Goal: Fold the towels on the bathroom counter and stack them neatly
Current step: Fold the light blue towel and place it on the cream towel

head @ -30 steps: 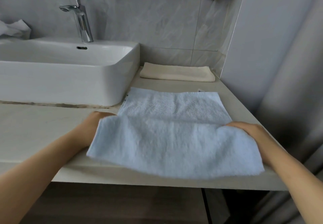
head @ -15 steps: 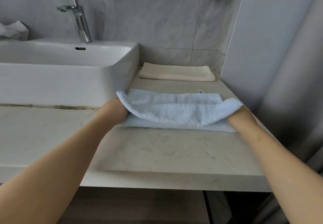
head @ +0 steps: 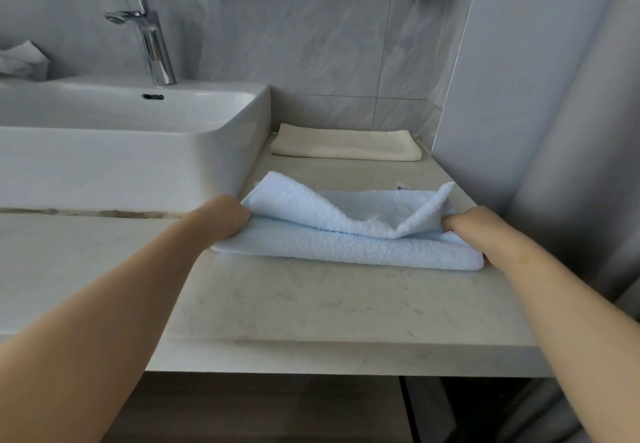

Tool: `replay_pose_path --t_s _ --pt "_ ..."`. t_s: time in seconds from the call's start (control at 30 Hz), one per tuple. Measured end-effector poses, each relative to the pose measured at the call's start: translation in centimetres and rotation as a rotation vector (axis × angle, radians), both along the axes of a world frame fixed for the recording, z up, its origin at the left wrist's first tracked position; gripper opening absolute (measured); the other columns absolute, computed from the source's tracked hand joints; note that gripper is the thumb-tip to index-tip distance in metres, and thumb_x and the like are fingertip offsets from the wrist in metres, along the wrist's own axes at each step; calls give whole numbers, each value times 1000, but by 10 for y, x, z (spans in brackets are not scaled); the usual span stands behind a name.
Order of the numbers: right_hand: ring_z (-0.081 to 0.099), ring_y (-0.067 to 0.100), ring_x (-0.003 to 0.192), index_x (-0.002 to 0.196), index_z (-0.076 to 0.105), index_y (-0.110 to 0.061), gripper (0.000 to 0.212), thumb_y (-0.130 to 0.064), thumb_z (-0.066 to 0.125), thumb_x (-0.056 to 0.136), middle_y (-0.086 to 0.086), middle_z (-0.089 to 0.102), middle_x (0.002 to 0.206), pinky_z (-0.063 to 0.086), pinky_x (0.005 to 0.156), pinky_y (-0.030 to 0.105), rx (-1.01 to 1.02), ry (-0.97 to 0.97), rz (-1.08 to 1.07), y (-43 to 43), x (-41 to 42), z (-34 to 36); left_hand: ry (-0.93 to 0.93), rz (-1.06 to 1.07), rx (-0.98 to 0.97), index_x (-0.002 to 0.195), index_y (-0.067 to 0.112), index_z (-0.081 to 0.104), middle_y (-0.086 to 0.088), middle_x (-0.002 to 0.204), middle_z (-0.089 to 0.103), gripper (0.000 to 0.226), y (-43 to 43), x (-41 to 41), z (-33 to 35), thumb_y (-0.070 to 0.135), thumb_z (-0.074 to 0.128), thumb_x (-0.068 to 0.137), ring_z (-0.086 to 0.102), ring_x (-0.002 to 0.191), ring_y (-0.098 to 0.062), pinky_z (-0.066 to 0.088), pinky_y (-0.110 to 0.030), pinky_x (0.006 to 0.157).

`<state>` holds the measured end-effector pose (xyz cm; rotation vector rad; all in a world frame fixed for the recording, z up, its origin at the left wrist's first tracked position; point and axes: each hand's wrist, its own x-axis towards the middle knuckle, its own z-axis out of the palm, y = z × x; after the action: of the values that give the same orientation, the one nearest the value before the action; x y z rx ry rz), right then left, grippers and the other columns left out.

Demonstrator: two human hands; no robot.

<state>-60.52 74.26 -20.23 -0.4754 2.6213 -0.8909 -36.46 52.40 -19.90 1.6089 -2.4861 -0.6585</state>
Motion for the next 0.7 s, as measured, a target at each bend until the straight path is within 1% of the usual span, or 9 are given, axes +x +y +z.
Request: replay_pose_path --t_s 0.07,0.2,0.23,0.3,0.37,0.47,0.57,0.63,0.7 --pt "45 22 58 69 47 -4 20 -12 50 88 11 49 66 30 50 26 -9 -17 -11 0 1 3 12 11 -9 115 -7 54 -24 120 55 32 -4 0 -4 12 36 98 52 108 -34 38 -34 87" --pt "45 22 56 67 46 -4 24 -13 50 89 11 49 64 30 48 27 -9 -49 -10 1 4 7 42 26 -3 117 -4 53 -22 120 55 34 -2 5 -5 17 37 98 51 111 -35 39 -35 90" --pt "48 21 57 68 48 -5 23 -16 53 88 10 51 65 31 49 26 11 -21 9 1 3 6 40 7 1 115 -3 54 -21 115 57 32 -2 6 -4 19 39 97 53 105 -35 41 -35 85" --pt "51 17 61 71 52 -14 20 -26 57 86 7 57 72 33 50 25 84 108 102 3 -1 4 82 -6 70 103 1 55 -14 90 55 25 -1 9 1 22 47 93 53 78 -28 42 -31 61" --pt "51 12 65 77 48 -20 21 -35 61 83 3 58 81 36 53 26 125 272 212 3 -5 3 167 -15 88 100 4 53 -7 82 49 35 -3 9 6 36 57 89 48 70 -22 37 -27 56" --pt "51 10 90 110 46 -34 41 -26 70 78 -9 52 100 40 74 28 -116 333 413 6 -3 6 375 -81 84 134 15 39 -2 116 48 73 -10 2 7 54 65 78 49 106 -23 39 -31 86" --pt "51 -4 86 89 57 -36 37 -10 76 71 -22 53 97 39 75 15 -242 350 615 5 -3 8 501 -212 170 148 29 15 -2 136 40 95 -12 -9 7 51 70 74 42 118 -20 34 -31 98" --pt "56 -4 90 81 65 -23 26 1 73 73 -15 63 99 41 74 9 -312 146 603 4 -6 12 532 -240 232 148 30 15 -3 138 39 93 -19 -15 8 46 71 75 41 115 -17 34 -29 95" --pt "61 6 92 84 68 -14 15 1 67 79 -5 68 97 45 77 15 -392 20 556 0 -13 15 463 -259 239 145 28 24 -4 143 36 87 -25 -18 10 45 72 75 40 123 -20 35 -33 101"
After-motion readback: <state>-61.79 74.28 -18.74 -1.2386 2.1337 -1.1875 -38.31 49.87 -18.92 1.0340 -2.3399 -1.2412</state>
